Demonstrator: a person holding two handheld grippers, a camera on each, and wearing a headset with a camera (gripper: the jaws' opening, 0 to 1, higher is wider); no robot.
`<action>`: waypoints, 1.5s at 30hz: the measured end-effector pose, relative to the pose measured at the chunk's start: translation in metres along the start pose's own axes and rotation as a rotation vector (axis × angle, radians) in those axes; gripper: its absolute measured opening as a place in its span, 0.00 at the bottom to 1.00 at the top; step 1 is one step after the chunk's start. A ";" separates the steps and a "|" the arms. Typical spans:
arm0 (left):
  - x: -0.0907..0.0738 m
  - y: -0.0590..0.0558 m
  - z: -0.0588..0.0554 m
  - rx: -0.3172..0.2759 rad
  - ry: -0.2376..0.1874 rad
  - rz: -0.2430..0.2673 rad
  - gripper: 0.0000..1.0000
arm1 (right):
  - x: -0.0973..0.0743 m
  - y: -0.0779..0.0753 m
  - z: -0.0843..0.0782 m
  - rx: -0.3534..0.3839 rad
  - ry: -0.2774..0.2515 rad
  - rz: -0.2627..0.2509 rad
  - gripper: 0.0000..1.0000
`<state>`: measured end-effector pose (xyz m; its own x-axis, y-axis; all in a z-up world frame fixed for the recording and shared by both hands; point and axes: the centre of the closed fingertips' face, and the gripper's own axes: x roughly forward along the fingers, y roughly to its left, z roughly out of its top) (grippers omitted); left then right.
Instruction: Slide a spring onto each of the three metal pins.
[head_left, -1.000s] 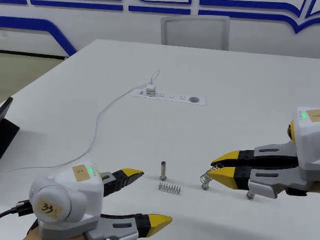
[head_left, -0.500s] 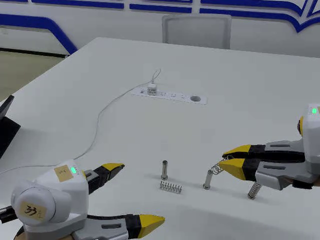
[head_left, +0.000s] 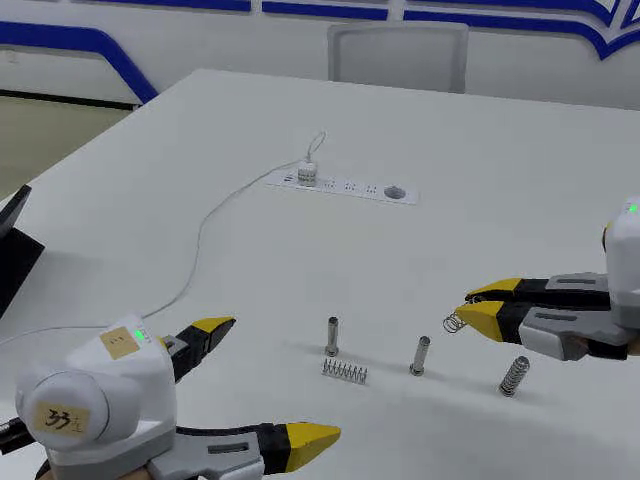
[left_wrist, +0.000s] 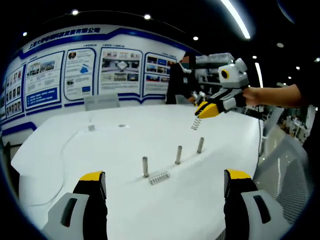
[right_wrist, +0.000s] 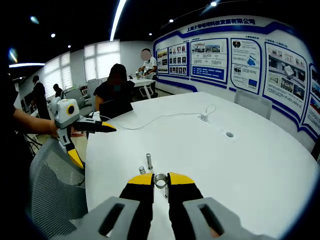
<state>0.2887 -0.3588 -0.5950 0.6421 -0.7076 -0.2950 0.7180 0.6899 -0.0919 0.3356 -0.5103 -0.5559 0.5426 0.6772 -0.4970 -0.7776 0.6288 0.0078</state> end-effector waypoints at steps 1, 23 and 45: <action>0.000 0.001 -0.001 -0.004 0.006 0.004 1.00 | 0.002 -0.001 -0.001 0.000 0.007 -0.004 0.10; 0.000 0.000 -0.013 -0.046 0.050 -0.006 1.00 | 0.040 -0.014 -0.023 0.045 0.137 -0.026 0.10; 0.000 0.000 -0.018 -0.083 0.069 -0.016 1.00 | 0.063 -0.014 -0.046 -0.006 0.234 0.011 0.11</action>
<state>0.2836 -0.3564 -0.6124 0.6086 -0.7085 -0.3574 0.7015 0.6909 -0.1750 0.3656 -0.4942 -0.6271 0.4465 0.5766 -0.6842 -0.7852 0.6192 0.0095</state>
